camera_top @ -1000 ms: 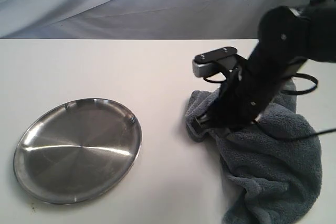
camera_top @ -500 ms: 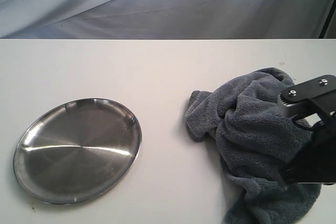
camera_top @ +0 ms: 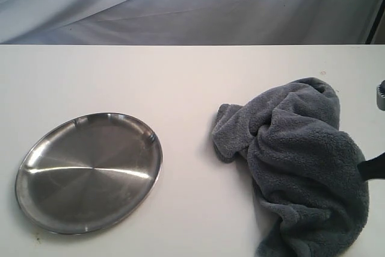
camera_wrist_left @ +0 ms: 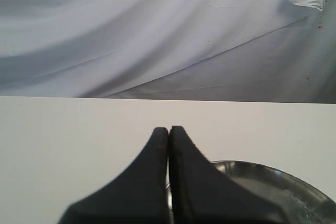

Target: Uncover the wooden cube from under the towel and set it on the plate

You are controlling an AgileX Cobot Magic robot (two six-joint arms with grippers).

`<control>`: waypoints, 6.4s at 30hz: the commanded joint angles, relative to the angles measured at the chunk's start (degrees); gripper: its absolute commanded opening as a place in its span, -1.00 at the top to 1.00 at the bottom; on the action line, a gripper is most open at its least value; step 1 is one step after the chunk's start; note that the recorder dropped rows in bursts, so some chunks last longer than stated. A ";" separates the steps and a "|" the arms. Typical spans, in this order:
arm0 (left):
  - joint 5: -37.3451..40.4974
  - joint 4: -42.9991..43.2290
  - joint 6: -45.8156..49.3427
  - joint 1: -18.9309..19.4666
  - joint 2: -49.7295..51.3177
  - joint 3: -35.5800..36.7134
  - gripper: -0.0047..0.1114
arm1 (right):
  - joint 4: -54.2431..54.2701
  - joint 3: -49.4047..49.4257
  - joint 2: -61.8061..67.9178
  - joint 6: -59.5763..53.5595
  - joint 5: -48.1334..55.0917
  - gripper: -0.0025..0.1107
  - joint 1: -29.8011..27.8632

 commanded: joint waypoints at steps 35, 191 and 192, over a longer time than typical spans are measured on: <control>-0.09 0.04 -0.04 -0.05 -0.09 0.25 0.89 | 36.11 -37.72 41.04 -29.04 -10.63 0.96 -9.11; -0.09 0.04 -0.16 -0.05 -0.09 0.25 0.89 | 38.44 -10.34 0.92 -23.28 -39.31 0.96 -0.39; -0.09 0.04 -0.16 -0.05 -0.09 0.25 0.89 | 39.66 -10.34 0.92 -23.28 -41.03 0.96 -0.39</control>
